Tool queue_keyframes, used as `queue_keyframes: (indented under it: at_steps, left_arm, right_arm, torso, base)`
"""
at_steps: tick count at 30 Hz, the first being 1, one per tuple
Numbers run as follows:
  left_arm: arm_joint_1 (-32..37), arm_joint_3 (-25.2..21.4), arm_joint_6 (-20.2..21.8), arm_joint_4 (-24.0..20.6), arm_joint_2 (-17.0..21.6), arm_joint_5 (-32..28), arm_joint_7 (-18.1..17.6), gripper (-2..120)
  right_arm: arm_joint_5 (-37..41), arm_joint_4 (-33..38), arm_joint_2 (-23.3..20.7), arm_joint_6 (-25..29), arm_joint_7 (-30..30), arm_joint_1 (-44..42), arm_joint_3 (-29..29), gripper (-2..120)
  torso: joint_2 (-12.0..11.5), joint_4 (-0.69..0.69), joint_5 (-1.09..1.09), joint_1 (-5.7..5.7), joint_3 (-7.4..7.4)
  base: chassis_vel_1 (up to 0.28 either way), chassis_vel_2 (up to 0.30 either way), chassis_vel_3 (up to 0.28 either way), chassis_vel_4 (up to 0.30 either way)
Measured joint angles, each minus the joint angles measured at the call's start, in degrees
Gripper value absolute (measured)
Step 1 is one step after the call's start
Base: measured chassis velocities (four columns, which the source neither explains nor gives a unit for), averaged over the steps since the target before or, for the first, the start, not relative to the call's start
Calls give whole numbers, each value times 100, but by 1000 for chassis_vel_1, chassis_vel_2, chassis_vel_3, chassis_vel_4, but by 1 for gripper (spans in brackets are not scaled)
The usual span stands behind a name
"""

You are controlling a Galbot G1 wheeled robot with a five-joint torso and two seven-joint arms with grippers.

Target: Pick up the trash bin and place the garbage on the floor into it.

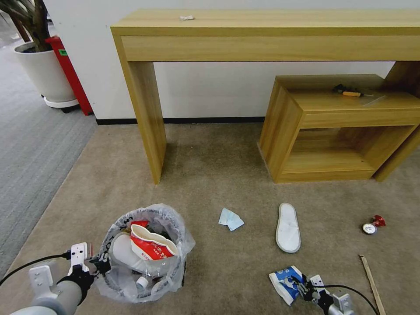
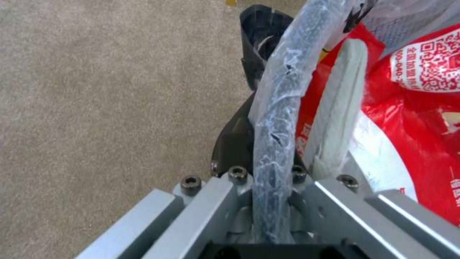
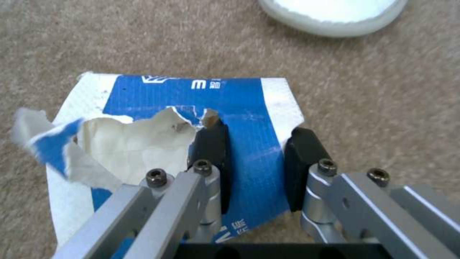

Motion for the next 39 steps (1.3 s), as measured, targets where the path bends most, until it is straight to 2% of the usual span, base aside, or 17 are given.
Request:
queue_keyframes:
  at_steps: [10,14,18,20,22,23,25,26,27,29,30,33,34,36,37,38,39]
  left_arm:
    - [-17,18,0,0,1,0,15,0]
    - [-37,26,0,-2,56,-6,16,0]
    - [-71,93,0,9,138,-8,-3,0]
    - [-83,112,0,23,151,-6,-12,0]
    - [-151,221,0,89,225,-2,-73,0]
    - [-151,221,0,89,225,-2,-73,0]
    - [-235,326,0,163,322,-3,-159,0]
    - [-308,413,0,225,418,-28,-253,0]
    - [-308,413,0,225,418,-28,-253,0]
    - [-452,570,0,345,632,-135,-447,0]
    - [-452,570,0,345,632,-135,-447,0]
    - [-706,764,0,573,943,-384,-686,0]
    - [-706,764,0,573,943,-384,-686,0]
    - [-903,885,0,775,1178,-521,-790,0]
    - [-986,946,0,865,1283,-605,-868,0]
    - [-986,946,0,865,1283,-605,-868,0]
    - [-1049,1002,0,942,1392,-678,-936,0]
  right_arm:
    - [-185,604,-32,49,59,-185,310,16]
    - [-192,1127,-80,11,65,-179,520,16]
    - [202,2433,-399,-474,-59,117,647,16]
    - [301,2572,-460,-560,-79,190,614,16]
    - [855,3167,-731,-1085,-107,681,299,16]
    - [855,3167,-731,-1085,-107,681,299,16]
    - [1317,3509,-925,-1481,-92,1234,-105,16]
    - [1589,3689,-1022,-1716,-63,1739,-533,16]
    - [1589,3689,-1022,-1716,-63,1739,-533,16]
    - [1987,3849,-1092,-2026,-3,2639,-1361,16]
    - [1987,3849,-1092,-2026,-3,2639,-1361,16]
    - [2304,3906,-997,-2378,-95,3751,-2493,16]
    - [2304,3906,-997,-2378,-95,3751,-2493,16]
    - [2439,3895,-850,-2517,-103,4589,-3431,16]
    - [2442,3834,-756,-2558,-103,4901,-3847,16]
    - [2442,3834,-756,-2558,-103,4901,-3847,16]
    - [2417,3764,-657,-2599,-105,5132,-4172,16]
  torso:
    - [0,0,-3,0,0]
    - [0,0,-3,0,0]
    - [1,1,-4,0,0]
    - [1,0,-4,0,0]
    - [1,0,-5,0,0]
    - [1,0,-5,0,0]
    - [1,0,-4,0,0]
    - [1,-1,-5,0,0]
    - [1,-1,-5,0,0]
    - [1,3,-5,1,0]
    - [1,3,-5,1,0]
    - [1,0,-1,0,0]
    - [1,0,-1,0,0]
    - [1,1,-9,0,0]
    - [1,2,-5,1,0]
    - [1,2,-5,1,0]
    - [1,2,-5,1,0]
  base:
    - [0,0,0,0]
    - [0,0,0,0]
    - [0,0,0,0]
    - [0,0,0,0]
    - [0,0,0,0]
    - [0,0,0,0]
    - [0,0,0,0]
    - [0,0,0,0]
    - [0,0,0,0]
    - [0,0,0,0]
    - [0,0,0,0]
    - [0,0,0,0]
    - [0,0,0,0]
    - [0,0,0,0]
    - [0,0,0,0]
    - [0,0,0,0]
    - [0,0,0,0]
